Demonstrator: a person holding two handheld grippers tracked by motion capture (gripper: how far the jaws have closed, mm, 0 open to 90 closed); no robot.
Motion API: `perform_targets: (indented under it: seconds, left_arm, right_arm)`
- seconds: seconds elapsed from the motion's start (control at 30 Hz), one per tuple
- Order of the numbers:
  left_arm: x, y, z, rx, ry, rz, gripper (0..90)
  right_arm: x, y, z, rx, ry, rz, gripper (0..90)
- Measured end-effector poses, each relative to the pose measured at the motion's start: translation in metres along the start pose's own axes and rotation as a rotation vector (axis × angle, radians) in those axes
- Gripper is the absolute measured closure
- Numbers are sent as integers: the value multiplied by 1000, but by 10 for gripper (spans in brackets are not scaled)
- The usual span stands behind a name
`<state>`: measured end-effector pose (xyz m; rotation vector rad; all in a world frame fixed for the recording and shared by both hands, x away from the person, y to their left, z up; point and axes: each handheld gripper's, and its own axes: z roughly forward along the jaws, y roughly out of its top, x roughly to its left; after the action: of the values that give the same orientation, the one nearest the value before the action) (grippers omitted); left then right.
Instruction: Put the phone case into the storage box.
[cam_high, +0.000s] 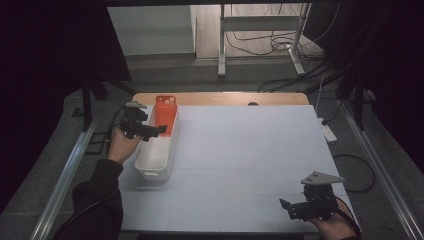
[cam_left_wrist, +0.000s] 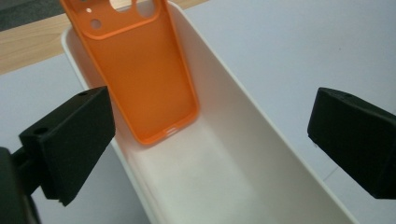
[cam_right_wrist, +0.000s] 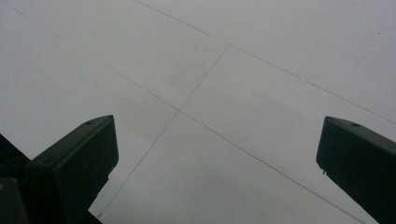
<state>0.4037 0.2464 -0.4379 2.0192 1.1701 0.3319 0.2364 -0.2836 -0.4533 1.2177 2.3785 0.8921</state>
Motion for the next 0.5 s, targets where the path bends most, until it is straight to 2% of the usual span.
perform_targets:
  seconds: [0.5]
  left_arm:
    - [-17,-12,-4,-12,-36,15,12]
  right_arm:
    - [0,0,0,-1,-1,-4,0]
